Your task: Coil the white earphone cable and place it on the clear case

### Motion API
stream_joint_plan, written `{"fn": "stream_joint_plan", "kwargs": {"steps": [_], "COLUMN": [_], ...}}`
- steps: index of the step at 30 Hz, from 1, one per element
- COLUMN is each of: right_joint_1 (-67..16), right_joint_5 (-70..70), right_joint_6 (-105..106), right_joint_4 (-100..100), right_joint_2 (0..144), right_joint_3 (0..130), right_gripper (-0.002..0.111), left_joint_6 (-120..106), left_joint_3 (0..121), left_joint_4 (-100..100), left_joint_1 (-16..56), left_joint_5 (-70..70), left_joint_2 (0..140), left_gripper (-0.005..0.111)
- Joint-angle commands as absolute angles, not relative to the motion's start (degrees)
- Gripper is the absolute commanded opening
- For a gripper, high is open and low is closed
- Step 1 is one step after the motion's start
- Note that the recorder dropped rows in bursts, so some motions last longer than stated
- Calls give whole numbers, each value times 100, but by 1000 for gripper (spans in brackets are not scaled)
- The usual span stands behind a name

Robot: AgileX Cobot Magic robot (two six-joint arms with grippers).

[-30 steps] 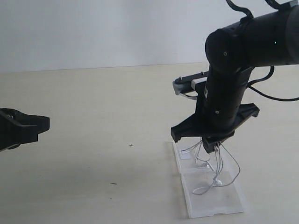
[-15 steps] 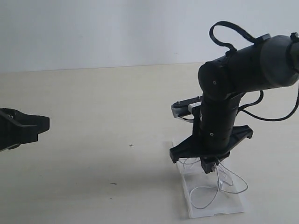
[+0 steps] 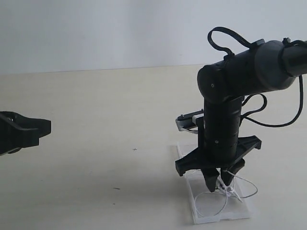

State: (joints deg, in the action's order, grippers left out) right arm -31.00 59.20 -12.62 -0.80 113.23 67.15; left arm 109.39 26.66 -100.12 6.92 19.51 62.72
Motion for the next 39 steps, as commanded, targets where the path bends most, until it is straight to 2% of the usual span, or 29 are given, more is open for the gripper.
{"fn": "stream_joint_plan", "kwargs": {"steps": [1,16,27,39], "right_joint_1": [-3065,-3065,-3065,-3065], "right_joint_5": [5969,6882,6996,6996], "right_joint_6": [-1152,-1152,-1216,-864], "right_joint_4": [-208,-251,990,967], "right_joint_2": [11158,10459,10313,9544], "right_joint_3": [6750,7122,7122,7528], "right_gripper": [49,50,50,49], "left_joint_6": [10969,10969,10969,10969], "left_joint_3": [2650,2650,2650,2650], "left_joint_4": [-9995,-9995,-9995,-9995], "left_joint_1": [677,677,677,677], "left_joint_5": [1934,1934,1934,1934], "left_joint_2": [6271,6271,6271,6271], "left_gripper": [0,0,0,0]}}
